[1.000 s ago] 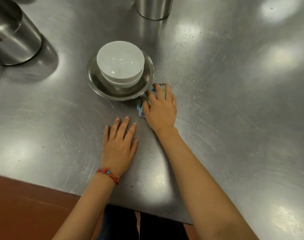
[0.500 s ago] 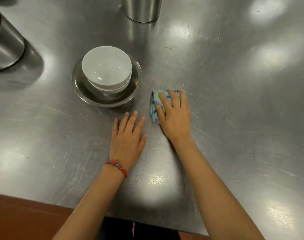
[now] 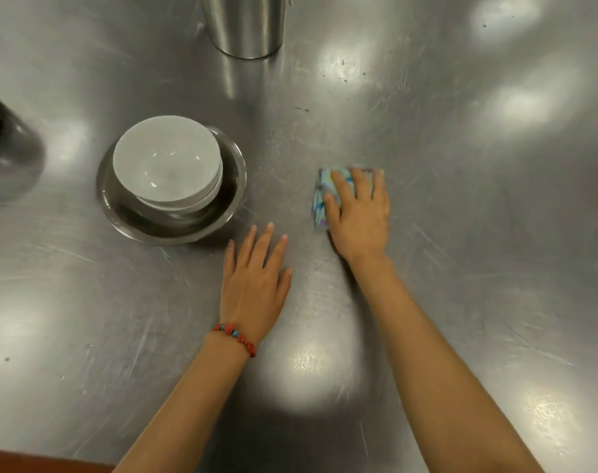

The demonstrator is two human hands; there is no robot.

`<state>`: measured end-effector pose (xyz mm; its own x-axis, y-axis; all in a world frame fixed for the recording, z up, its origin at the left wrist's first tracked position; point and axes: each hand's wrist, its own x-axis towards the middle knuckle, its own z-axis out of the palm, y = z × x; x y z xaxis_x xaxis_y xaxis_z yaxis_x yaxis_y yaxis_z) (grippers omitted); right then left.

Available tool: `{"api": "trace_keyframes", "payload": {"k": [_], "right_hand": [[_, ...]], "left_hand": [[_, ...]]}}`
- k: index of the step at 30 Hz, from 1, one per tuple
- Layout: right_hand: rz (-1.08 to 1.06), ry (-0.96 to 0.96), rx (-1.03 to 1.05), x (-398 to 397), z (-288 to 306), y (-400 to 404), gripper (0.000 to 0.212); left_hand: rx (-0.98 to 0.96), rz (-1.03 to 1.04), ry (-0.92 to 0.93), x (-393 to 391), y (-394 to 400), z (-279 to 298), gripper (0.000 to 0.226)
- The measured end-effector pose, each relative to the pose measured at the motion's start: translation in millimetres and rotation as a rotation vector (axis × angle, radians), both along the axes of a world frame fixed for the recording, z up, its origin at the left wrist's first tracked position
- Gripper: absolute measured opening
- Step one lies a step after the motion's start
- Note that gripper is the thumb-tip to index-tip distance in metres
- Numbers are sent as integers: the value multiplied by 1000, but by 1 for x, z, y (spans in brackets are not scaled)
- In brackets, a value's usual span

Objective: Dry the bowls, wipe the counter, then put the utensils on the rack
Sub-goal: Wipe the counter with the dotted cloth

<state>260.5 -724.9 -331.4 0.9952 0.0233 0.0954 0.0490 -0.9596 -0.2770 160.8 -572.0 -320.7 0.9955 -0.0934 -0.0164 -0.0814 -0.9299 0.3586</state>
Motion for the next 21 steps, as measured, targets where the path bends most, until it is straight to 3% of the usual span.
{"api": "trace_keyframes", "payload": {"k": [4, 13, 21], "right_hand": [[130, -78, -16, -35, -1, 3, 38], [70, 35, -2, 100, 1, 21, 44], [365, -54, -10, 53, -4, 32, 38]], "left_hand": [[21, -19, 21, 15, -4, -2, 48], [104, -55, 48, 21, -1, -3, 52], [143, -56, 75, 26, -1, -2, 53]]}}
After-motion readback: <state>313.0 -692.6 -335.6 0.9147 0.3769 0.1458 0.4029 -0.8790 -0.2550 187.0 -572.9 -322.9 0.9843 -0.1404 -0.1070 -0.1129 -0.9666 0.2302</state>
